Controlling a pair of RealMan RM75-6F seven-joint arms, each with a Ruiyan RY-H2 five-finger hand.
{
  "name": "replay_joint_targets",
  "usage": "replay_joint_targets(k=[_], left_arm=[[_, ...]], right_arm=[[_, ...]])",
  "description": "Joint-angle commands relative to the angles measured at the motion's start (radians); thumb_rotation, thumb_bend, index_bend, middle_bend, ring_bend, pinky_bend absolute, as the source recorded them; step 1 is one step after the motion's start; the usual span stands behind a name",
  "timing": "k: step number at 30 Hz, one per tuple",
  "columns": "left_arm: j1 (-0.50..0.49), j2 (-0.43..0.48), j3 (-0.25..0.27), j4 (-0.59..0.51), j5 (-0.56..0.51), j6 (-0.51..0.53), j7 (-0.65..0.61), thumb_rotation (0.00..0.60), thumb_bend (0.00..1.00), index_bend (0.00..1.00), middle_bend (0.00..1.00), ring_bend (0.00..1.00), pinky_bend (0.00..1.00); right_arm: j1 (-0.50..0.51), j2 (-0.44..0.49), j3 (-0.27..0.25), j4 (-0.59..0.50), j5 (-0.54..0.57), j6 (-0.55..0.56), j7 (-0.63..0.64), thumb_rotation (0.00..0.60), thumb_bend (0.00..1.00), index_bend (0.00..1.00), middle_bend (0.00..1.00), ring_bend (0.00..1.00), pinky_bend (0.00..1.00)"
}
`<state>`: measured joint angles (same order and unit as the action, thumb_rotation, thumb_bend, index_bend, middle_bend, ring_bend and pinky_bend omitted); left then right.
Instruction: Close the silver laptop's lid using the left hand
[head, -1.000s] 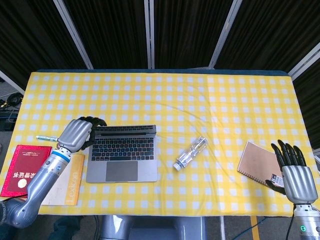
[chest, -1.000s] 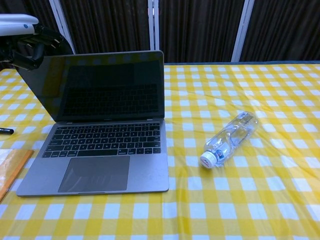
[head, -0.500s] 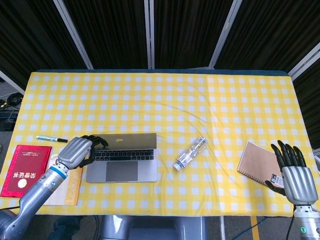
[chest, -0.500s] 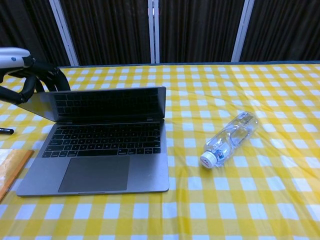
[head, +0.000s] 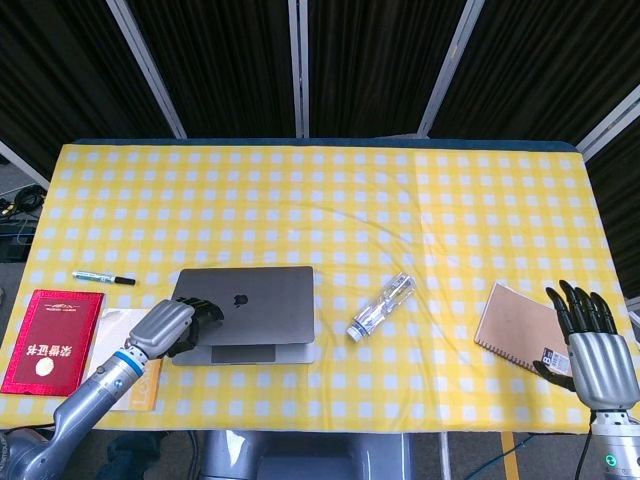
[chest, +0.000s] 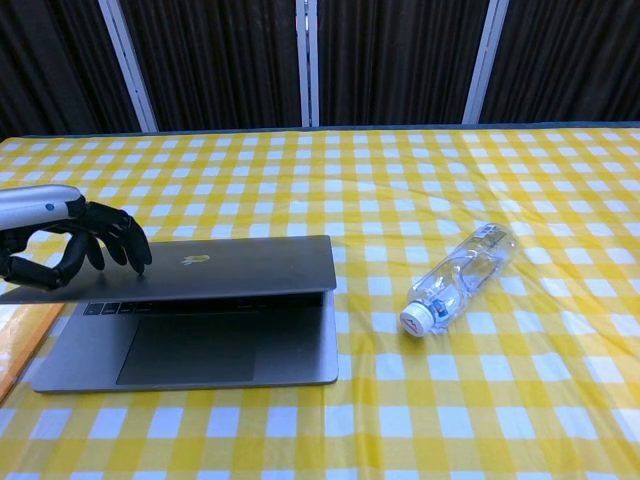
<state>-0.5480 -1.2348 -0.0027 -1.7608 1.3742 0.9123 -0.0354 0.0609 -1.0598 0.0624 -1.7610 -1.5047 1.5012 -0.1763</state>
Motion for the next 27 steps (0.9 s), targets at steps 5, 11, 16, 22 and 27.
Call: replay_joint_targets(k=[5,11,16,22,27], left_arm=[[-0.001,-0.055,0.02,0.05,-0.006,-0.026,-0.001,0.6,1.0,0.32,0.31,0.27,0.3],[-0.003,-0.105,0.031,0.089,-0.014,-0.043,0.011,0.6,1.0,0.33,0.31,0.27,0.3],[-0.005,-0.122,0.034,0.099,-0.017,-0.048,0.017,0.6,1.0,0.33,0.31,0.27,0.3],[0.009,-0.089,0.018,0.063,0.023,0.015,-0.01,0.6,1.0,0.33,0.3,0.27,0.3],[0.073,-0.027,-0.016,0.016,0.099,0.221,0.02,0.6,1.0,0.29,0.18,0.14,0.13]], right_arm=[[0.001,0.001,0.0,0.001,0.002,-0.003,0.002,0.6,0.0,0.0,0.0,0.0,0.0],[-0.001,0.004,0.002,0.001,0.004,-0.001,0.009,0.6,0.0,0.0,0.0,0.0,0.0],[-0.001,0.006,0.002,0.002,0.004,0.0,0.013,0.6,0.0,0.0,0.0,0.0,0.0],[-0.003,0.009,0.003,0.001,0.003,0.003,0.017,0.6,0.0,0.0,0.0,0.0,0.0],[-0.004,0.011,0.003,-0.001,-0.001,0.006,0.022,0.6,0.0,0.0,0.0,0.0,0.0]])
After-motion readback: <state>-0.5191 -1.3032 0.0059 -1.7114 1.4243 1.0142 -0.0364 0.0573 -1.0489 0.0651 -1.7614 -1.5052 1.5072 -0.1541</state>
